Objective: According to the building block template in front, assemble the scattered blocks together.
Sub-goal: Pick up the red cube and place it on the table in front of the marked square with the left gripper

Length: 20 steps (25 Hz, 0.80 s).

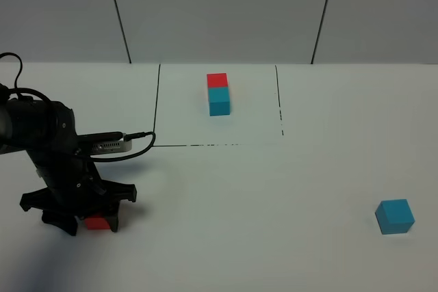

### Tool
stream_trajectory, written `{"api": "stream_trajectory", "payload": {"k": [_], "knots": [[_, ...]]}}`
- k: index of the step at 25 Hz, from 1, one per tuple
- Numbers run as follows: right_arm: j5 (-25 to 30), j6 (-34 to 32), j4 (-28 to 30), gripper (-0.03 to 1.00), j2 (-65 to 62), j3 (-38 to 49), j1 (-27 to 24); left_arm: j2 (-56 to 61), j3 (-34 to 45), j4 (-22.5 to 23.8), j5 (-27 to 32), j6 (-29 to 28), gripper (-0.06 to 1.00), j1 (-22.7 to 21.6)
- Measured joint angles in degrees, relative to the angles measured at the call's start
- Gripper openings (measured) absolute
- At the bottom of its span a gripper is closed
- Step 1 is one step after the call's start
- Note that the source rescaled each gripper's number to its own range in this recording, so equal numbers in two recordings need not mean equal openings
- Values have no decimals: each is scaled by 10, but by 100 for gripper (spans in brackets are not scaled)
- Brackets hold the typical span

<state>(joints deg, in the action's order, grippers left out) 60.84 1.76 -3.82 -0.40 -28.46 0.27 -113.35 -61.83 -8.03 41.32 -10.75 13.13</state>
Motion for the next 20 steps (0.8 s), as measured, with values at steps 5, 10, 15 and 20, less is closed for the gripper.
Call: {"api": "stream_trajectory", "payload": {"k": [5,10,15,20], "knots": [[0,0,0,69,0,0,0,0,0,0,-11,0,10,0],[0,0,0,69,0,0,0,0,0,-1,-13,0,0,0],[0,0,0,69,0,0,0,0,0,-1,-13,1,0,0],[0,0,0,69,0,0,0,0,0,15,-10,5,0,0]]}}
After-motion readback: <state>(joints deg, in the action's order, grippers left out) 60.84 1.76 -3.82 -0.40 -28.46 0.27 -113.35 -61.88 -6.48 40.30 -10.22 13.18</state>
